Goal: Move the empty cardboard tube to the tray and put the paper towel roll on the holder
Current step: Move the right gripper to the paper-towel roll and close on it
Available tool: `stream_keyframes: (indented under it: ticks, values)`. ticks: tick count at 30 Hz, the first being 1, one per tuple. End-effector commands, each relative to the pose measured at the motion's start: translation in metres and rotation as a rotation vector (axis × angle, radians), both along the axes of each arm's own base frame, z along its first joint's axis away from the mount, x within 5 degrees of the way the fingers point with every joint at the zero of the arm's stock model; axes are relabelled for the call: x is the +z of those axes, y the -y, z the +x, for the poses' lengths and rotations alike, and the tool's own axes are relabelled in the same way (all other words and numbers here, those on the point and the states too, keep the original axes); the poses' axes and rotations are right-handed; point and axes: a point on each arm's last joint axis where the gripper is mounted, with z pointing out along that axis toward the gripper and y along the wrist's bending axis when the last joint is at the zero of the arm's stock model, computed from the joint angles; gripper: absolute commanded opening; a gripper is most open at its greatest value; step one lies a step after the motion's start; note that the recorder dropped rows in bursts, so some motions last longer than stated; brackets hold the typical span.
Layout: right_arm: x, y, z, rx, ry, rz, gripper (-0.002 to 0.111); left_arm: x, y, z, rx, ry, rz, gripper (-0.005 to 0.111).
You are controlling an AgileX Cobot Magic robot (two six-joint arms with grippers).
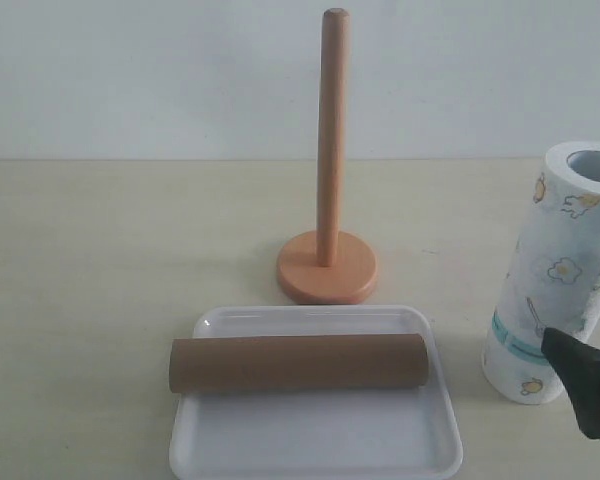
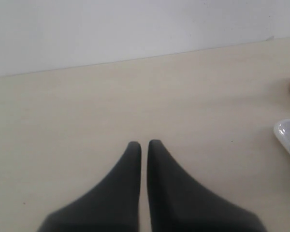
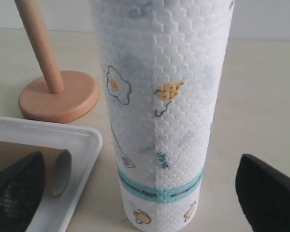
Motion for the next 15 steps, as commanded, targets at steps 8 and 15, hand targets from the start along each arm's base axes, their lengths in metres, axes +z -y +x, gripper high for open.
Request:
stream_keyframes:
  ticks: [8, 15]
  values:
    - [0.006, -0.004, 0.002, 0.051, 0.085, -0.033, 0.105, 0.0, 0.0, 0.0, 0.002, 0.004, -0.014, 0.004]
    - [-0.005, -0.007, 0.012, 0.102, 0.065, -0.098, 0.105, 0.0, 0.0, 0.0, 0.002, 0.004, -0.014, 0.004]
